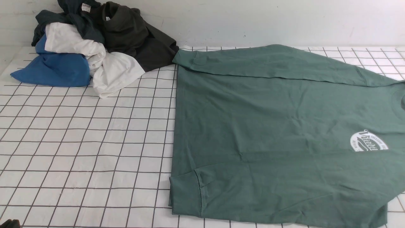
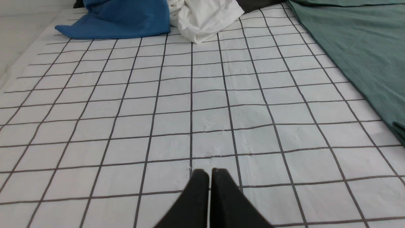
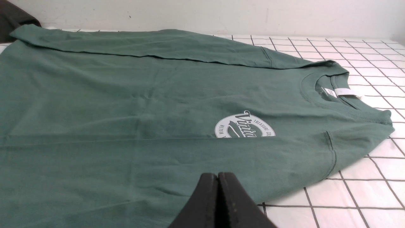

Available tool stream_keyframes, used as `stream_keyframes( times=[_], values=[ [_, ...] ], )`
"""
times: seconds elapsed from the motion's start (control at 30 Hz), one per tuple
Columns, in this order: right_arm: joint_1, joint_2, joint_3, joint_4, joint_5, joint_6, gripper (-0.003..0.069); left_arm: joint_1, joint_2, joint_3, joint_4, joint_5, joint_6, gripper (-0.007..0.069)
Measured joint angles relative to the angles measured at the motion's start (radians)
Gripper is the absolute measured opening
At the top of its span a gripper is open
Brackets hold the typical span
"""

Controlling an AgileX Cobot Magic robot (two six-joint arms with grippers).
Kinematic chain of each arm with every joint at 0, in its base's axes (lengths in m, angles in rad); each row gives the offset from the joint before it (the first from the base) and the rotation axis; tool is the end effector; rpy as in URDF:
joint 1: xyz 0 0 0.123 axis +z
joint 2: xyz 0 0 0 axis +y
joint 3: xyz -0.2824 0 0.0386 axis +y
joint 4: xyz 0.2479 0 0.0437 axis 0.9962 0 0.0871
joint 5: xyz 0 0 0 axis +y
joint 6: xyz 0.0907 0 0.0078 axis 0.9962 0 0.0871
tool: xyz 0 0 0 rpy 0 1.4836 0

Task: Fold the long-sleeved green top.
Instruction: Use the left arm to clamp the cuff closest to it

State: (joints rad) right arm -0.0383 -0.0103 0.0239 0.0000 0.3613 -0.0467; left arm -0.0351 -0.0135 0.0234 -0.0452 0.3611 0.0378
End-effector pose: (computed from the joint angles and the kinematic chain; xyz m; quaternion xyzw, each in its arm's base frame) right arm 0.0529 -0.0020 0.1731 -0.0034 0.8012 -0.0254 0.5979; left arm 0.0527 -0.0033 0.1734 0.0170 0.7997 -0.0183 0.5999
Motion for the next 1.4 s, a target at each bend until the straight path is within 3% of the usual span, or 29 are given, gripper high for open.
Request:
stream_keyframes(
  times=[0.87,1.03,1.13,1.4],
  values=[
    [0.000,0.000,0.000,0.000,0.000,0.000,-0.0014,0.000,0.000,0.000,0.001,-0.002,0.001,-0.0005],
    [0.000,0.000,0.000,-0.007,-0.017,-0.002,-0.0014,0.000,0.000,0.005,0.003,-0.132,0.001,-0.0005],
    [0.000,0.000,0.003,-0.013,-0.124,-0.001,-0.0014,0.000,0.000,0.005,0.003,-0.325,0.001,-0.0005],
    [0.000,0.000,0.003,-0.018,-0.729,0.038,-0.0014,0.000,0.000,0.005,0.003,-0.751,-0.003,-0.0005]
  ],
)
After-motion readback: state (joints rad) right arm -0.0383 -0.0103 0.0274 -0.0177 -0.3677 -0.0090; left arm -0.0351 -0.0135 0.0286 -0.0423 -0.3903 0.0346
